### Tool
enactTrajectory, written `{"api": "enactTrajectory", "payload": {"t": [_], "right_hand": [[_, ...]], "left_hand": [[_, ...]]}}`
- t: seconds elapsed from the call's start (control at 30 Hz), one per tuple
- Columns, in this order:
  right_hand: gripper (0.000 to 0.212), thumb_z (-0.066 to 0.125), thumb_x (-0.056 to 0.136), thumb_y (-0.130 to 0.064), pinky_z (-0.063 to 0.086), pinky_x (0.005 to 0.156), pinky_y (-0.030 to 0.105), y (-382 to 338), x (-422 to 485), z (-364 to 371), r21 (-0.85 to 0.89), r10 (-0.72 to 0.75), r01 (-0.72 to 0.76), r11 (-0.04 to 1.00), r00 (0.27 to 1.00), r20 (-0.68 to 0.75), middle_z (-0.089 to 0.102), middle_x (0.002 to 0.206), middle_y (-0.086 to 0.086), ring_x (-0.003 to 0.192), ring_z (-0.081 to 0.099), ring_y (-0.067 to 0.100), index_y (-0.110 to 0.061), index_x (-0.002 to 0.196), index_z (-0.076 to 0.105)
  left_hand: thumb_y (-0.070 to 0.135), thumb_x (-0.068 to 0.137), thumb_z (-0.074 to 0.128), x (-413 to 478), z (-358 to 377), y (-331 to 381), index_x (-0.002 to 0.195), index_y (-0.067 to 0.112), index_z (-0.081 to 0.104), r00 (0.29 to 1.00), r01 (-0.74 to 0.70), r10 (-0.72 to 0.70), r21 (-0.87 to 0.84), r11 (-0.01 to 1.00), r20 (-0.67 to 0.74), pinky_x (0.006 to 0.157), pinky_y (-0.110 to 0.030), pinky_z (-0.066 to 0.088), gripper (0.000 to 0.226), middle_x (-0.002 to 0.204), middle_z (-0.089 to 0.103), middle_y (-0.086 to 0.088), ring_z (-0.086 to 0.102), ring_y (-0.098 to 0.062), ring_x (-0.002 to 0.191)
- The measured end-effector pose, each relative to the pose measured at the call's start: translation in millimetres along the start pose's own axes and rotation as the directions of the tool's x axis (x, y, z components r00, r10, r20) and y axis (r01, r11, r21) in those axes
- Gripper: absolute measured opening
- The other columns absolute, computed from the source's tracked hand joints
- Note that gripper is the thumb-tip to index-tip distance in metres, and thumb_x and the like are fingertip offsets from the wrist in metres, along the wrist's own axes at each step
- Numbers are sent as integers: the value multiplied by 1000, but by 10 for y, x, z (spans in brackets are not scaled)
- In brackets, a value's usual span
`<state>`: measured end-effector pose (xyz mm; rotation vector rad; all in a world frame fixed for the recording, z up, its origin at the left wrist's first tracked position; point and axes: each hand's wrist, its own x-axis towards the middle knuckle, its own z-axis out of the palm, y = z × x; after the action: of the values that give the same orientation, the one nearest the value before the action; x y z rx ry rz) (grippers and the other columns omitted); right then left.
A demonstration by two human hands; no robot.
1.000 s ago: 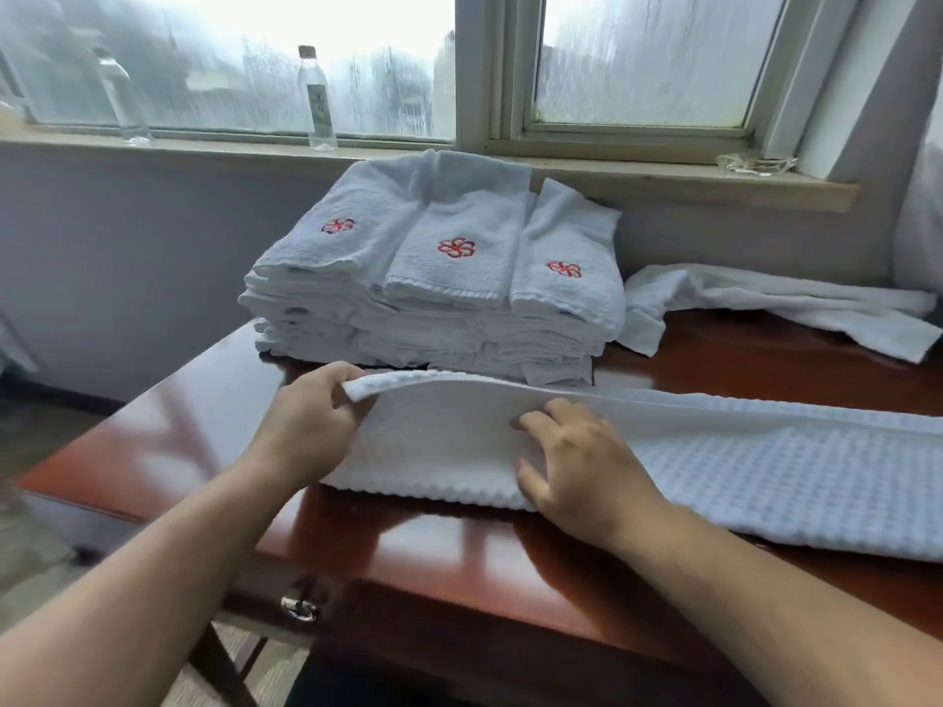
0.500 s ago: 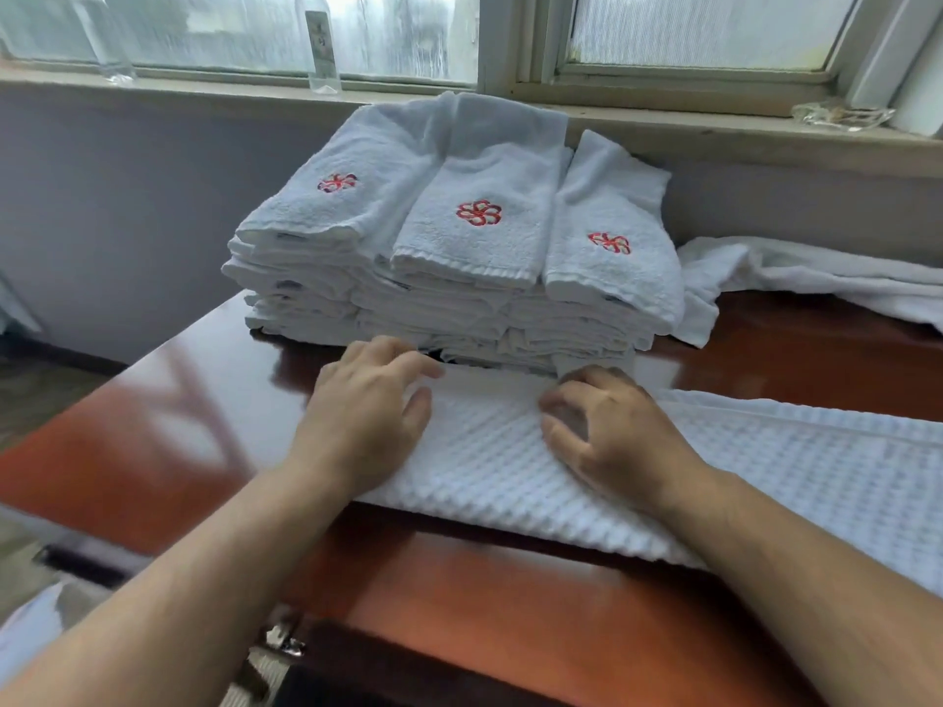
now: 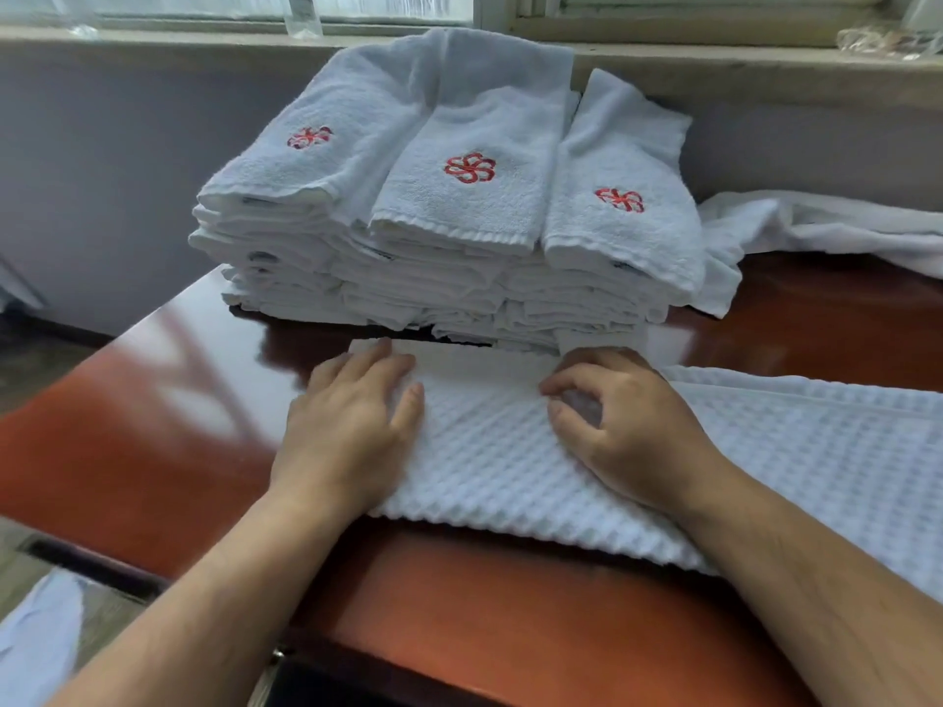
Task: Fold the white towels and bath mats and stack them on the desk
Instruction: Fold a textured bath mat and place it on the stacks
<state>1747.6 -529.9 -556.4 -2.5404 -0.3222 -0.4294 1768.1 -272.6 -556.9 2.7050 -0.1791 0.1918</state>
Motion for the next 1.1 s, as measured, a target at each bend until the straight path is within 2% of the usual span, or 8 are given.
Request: {"api": "enactTrajectory", "payload": {"t": [0.23,0.33,0.43,0.6,0.77,0.9,1.03,1.1], "right_hand": [[20,64,91,-34,43,101,36,-21,4,18,-21,-5,5,1000,1000,6,65,109,-15,111,51,10,-28,107,74],[21,62,91,-35,43,100,33,-19,-2,22,-29,-6,6,1000,1000,5,64,110,-17,111,51,9,-28,107,73],[20,61,91,-34,42,97,29,-11,-10,26,-25,-8,9,1000,1000,7,63,108,-18,109,51,8,-29,106,72],[20,60,91,-35,43,95,26,-5,-13,31,-23,-9,9,1000,1000,8,63,107,-18,107,52,7,-28,105,72],[14,61,90,-27,44,86,24,-22,-50,19,6,-18,19,1000,999,-46,63,98,-14,98,53,8,-25,97,73],[9,66,88,-14,48,80,25,-106,-117,-19,-47,-68,62,997,989,-129,64,93,-5,93,55,14,-16,93,73],[14,66,85,-7,43,82,13,-226,-294,-89,-40,-123,117,992,965,-233,63,94,-6,91,56,8,-15,95,71],[14,60,85,-13,40,79,6,-285,-394,-128,29,-95,106,994,961,-260,60,91,-11,87,55,1,-19,92,70]], "left_hand": [[61,94,43,-14,-68,57,155,29,19,976,207,-213,120,971,36,106,-51,36,74,147,41,-10,34,-34,134],[61,87,59,75,-150,47,155,25,21,959,264,-266,38,964,94,102,-43,40,85,143,43,-17,47,-38,127],[63,75,72,141,-261,-21,149,21,28,951,285,-280,-20,958,132,80,-33,44,96,131,58,-12,58,-29,101],[67,76,71,167,-366,-224,158,16,19,929,356,-337,-121,927,153,97,-36,39,109,152,46,-10,49,-33,134],[54,80,76,10,-295,-246,157,22,13,939,335,-300,-248,909,168,87,-32,39,104,144,52,-15,56,-33,122],[34,82,82,-133,-328,-240,153,37,16,958,282,-259,-536,795,121,87,-35,53,97,112,62,-1,66,-20,99],[27,90,74,-254,-461,-205,135,46,32,976,204,-199,-656,727,84,62,-22,57,65,108,66,-4,73,-12,78],[26,93,70,-282,-587,-157,132,47,36,979,177,-194,-703,689,57,60,-28,59,56,106,67,-8,74,-14,76]]}}
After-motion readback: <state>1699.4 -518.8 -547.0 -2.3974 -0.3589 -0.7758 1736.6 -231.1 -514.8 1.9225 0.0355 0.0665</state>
